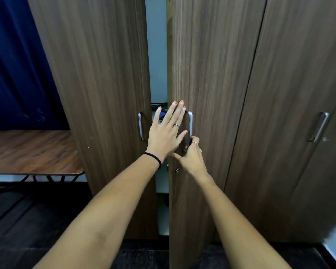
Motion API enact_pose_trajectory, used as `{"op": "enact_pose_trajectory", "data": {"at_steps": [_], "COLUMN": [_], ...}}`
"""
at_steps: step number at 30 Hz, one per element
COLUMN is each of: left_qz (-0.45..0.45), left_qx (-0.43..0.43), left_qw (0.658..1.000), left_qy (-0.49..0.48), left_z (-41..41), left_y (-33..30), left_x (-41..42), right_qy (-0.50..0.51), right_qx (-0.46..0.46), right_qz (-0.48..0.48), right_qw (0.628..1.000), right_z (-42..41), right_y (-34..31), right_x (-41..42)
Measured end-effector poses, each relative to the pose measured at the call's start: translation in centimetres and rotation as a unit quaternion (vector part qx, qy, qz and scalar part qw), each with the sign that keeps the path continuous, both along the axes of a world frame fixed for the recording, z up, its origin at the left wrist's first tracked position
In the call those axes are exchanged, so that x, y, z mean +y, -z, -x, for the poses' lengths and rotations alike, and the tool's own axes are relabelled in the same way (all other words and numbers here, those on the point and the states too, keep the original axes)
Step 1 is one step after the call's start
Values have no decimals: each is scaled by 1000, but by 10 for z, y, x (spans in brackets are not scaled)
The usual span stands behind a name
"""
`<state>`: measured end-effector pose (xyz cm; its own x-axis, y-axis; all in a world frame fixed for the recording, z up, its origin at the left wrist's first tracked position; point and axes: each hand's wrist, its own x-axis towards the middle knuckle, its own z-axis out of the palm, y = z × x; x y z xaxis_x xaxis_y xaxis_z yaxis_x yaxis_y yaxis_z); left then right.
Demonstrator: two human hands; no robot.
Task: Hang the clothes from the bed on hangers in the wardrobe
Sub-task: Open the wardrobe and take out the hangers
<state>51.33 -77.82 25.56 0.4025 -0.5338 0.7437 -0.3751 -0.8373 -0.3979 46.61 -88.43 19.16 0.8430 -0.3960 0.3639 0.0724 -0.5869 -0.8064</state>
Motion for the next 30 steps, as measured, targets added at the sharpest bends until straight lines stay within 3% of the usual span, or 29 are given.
{"op": "enact_pose_trajectory", "data": {"at_steps": [5, 11, 20, 30], "left_qz": [-44, 11, 25, -1], "left_qx": [-28, -32, -11, 31], "left_qw": [998, 992, 972, 973], "left_qy": [24, 121, 234, 228], "left_z": [55, 105, 161, 187], "left_y": [-2, -1, 0, 3], "left_x": [-15, -63, -166, -253], "right_qy": [38, 88, 89, 60], "right_qx": [1, -26, -57, -102], "right_qz": [34, 64, -19, -41], "right_qw": [999, 994, 994, 992], "right_z": [59, 116, 167, 185], "right_y": [0, 5, 11, 2], "right_x": [-26, -67, -155, -228]}}
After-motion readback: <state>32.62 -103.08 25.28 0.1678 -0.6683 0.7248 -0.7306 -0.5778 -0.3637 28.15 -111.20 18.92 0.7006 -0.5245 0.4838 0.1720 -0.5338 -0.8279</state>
